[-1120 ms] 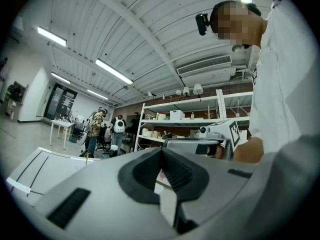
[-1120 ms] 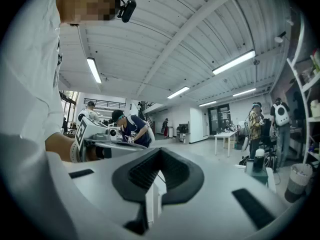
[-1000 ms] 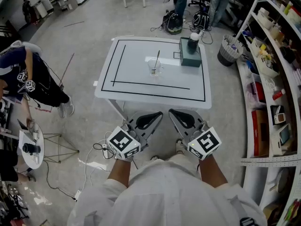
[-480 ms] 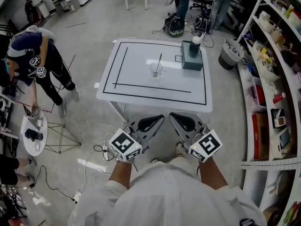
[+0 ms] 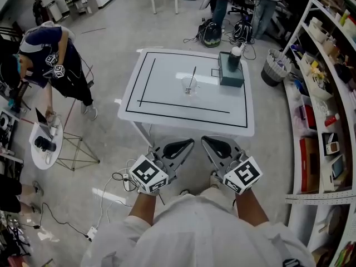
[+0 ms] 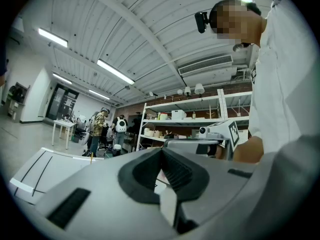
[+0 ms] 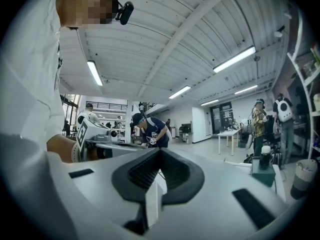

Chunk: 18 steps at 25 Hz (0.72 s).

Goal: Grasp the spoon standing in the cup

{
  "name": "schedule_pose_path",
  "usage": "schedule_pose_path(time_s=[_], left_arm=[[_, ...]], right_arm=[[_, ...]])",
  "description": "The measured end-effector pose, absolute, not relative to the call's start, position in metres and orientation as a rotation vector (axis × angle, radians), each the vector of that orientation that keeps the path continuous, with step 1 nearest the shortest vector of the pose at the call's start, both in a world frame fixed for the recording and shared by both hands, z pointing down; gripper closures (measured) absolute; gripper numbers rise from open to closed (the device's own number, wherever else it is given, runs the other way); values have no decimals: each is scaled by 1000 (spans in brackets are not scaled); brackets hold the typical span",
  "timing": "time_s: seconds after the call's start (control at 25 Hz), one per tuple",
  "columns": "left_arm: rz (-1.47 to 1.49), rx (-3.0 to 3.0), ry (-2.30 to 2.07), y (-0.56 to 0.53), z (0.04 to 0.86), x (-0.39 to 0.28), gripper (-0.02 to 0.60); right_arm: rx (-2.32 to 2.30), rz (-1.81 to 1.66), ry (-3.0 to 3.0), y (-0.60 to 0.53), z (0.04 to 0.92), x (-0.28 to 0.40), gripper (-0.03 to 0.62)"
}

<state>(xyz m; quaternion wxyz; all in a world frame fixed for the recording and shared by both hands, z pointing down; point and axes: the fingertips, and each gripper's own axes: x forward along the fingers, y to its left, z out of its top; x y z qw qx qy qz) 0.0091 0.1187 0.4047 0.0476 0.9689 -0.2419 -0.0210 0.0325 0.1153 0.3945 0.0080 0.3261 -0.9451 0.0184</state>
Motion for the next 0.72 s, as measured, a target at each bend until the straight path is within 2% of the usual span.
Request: schedule_pose_path(time_s=[0.72], left_arm=[[-40, 2961, -804, 46, 403, 4, 578]], right_arm=[[942, 54, -2916, 42, 394, 26, 591]])
